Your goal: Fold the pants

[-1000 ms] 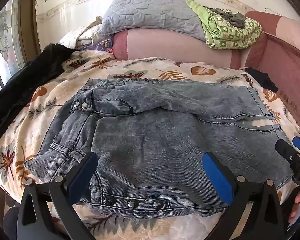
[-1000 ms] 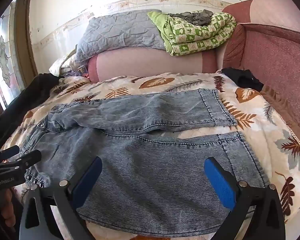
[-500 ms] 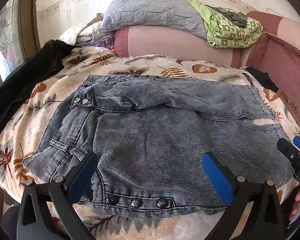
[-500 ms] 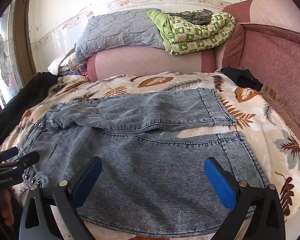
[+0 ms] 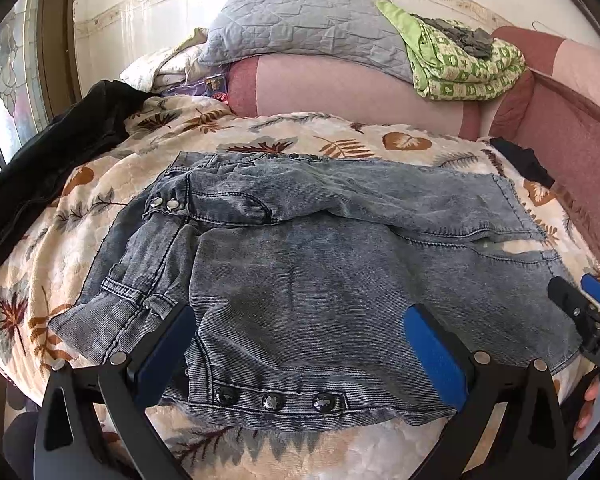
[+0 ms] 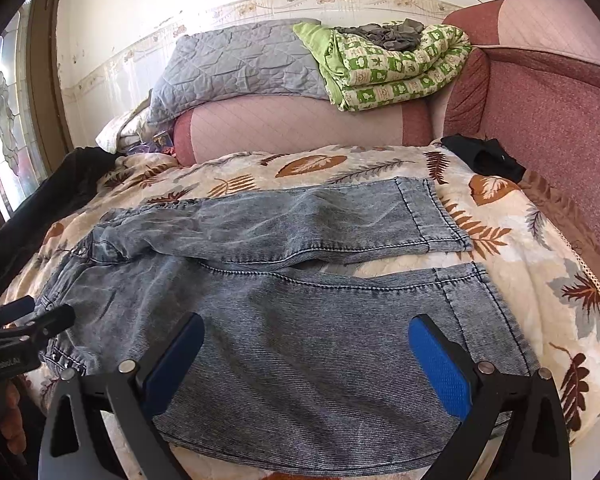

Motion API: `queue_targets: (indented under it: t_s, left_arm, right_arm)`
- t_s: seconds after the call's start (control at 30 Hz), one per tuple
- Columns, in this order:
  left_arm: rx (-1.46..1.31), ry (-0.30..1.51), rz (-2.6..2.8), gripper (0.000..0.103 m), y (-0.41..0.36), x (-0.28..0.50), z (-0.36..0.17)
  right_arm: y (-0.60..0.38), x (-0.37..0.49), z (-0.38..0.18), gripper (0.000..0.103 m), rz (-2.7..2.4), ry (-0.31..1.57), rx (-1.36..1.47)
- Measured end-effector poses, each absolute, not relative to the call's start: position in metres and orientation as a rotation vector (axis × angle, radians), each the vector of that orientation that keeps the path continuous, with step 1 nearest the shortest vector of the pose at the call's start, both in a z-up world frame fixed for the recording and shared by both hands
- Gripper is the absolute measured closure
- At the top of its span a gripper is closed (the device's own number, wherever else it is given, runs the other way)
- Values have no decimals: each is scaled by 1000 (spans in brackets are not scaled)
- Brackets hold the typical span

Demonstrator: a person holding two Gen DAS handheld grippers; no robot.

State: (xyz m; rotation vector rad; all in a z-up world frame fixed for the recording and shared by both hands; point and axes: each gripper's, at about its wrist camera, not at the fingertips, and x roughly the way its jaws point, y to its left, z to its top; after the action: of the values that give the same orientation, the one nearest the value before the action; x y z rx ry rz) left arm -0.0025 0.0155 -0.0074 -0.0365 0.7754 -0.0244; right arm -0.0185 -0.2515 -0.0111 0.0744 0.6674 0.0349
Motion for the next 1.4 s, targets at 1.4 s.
queue_targets:
  t_s: [1.4]
  left_arm:
    - [-127, 768, 120, 0, 101, 7, -6]
  right_arm:
    - [-296, -34, -11, 0, -59, 681, 137]
